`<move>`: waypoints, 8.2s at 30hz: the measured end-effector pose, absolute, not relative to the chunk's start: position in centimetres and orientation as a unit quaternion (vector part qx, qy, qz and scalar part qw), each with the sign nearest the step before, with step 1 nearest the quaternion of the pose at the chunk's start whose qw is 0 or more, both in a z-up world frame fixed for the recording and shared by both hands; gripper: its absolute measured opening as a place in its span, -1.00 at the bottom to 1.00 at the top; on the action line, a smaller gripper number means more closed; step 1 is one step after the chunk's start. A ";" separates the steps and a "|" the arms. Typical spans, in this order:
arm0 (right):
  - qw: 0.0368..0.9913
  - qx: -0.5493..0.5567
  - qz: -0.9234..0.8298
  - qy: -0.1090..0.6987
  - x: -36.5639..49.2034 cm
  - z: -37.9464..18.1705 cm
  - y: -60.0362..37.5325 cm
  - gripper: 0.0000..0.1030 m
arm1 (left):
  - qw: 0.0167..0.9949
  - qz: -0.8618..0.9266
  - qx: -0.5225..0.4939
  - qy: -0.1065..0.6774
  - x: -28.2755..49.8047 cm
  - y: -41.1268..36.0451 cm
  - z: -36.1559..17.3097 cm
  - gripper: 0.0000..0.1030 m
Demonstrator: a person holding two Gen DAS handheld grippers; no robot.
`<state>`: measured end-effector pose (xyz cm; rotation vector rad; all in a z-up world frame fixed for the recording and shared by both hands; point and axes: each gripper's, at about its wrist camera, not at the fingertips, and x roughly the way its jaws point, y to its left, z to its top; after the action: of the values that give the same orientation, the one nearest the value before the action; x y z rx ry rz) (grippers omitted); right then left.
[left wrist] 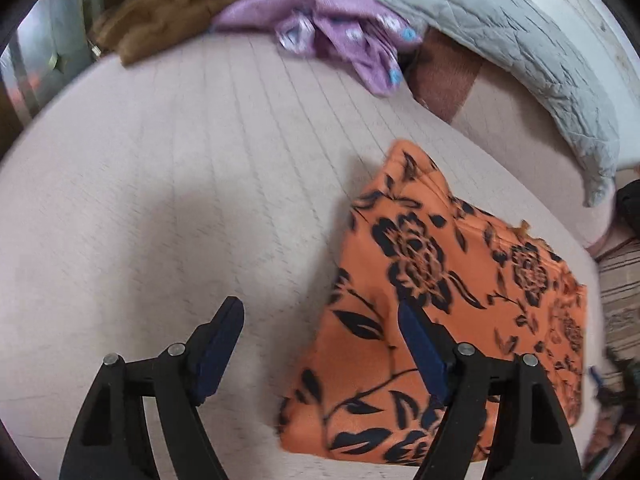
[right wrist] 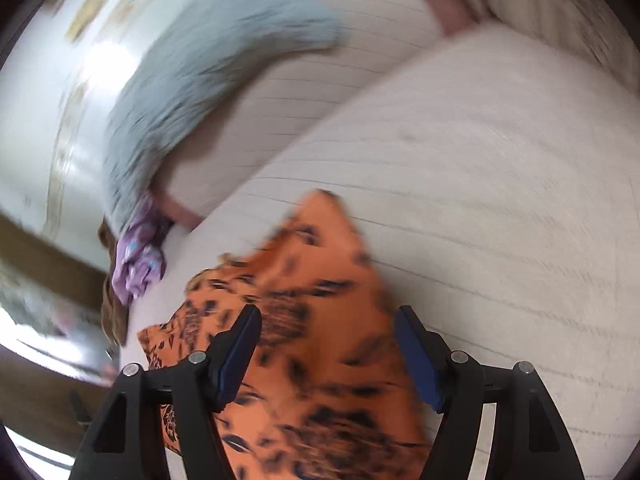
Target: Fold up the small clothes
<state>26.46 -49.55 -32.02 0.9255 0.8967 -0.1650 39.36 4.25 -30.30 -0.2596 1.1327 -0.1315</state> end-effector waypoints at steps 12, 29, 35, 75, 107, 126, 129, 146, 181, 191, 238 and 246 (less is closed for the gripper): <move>0.733 0.508 0.000 0.453 27.4 -37.9 -50.8 0.41 | 0.807 -0.092 -0.124 0.570 40.0 2.7 -32.4 0.55; 0.775 0.409 0.052 0.479 31.1 -36.9 -44.6 -0.45 | 0.821 -0.123 -0.151 0.536 40.0 0.7 -32.4 -0.49; 0.805 0.397 0.048 0.439 29.2 -32.7 -44.4 -0.53 | 0.843 -0.136 -0.161 0.495 38.4 1.1 -29.0 -0.56; 0.848 0.169 0.073 0.497 15.9 -32.7 -28.0 -0.22 | 0.872 -0.071 0.112 0.471 21.8 -3.1 -30.9 -0.06; 0.875 0.189 -0.032 0.445 14.6 -30.0 -28.6 -0.17 | 0.899 -0.014 0.148 0.413 19.3 -4.3 -31.1 0.38; 0.859 0.192 -0.045 0.471 15.8 -32.5 -29.1 -0.09 | 0.881 0.007 0.021 0.472 21.7 -0.4 -31.1 1.00; 0.853 0.211 -0.038 0.476 15.9 -32.0 -29.7 -0.09 | 0.903 0.039 0.071 0.422 21.7 -1.0 -28.9 1.00; 0.828 0.216 -0.104 0.507 22.0 -32.6 -35.5 -0.13 | 0.874 0.086 0.068 0.474 26.6 1.8 -31.6 1.00; 0.769 0.522 -0.012 0.369 4.8 -33.7 -37.4 0.32 | 0.906 -0.044 0.109 0.408 20.5 -5.5 -28.4 1.00; 0.741 0.586 -0.041 0.324 6.5 -36.7 -39.1 0.33 | 0.887 -0.045 0.122 0.443 21.7 -5.8 -30.5 1.00; 0.878 0.337 -0.010 0.340 14.3 -23.0 -26.2 -0.63 | 0.860 0.148 -0.115 0.475 26.6 16.3 -27.0 1.00; 0.884 0.295 0.090 0.352 18.5 -22.3 -14.6 -0.71 | 0.854 0.196 -0.144 0.461 25.8 21.0 -26.9 1.00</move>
<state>18.48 -14.58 -22.26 0.6141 0.7322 0.1871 25.80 21.03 -26.93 -0.3031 0.9694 0.4122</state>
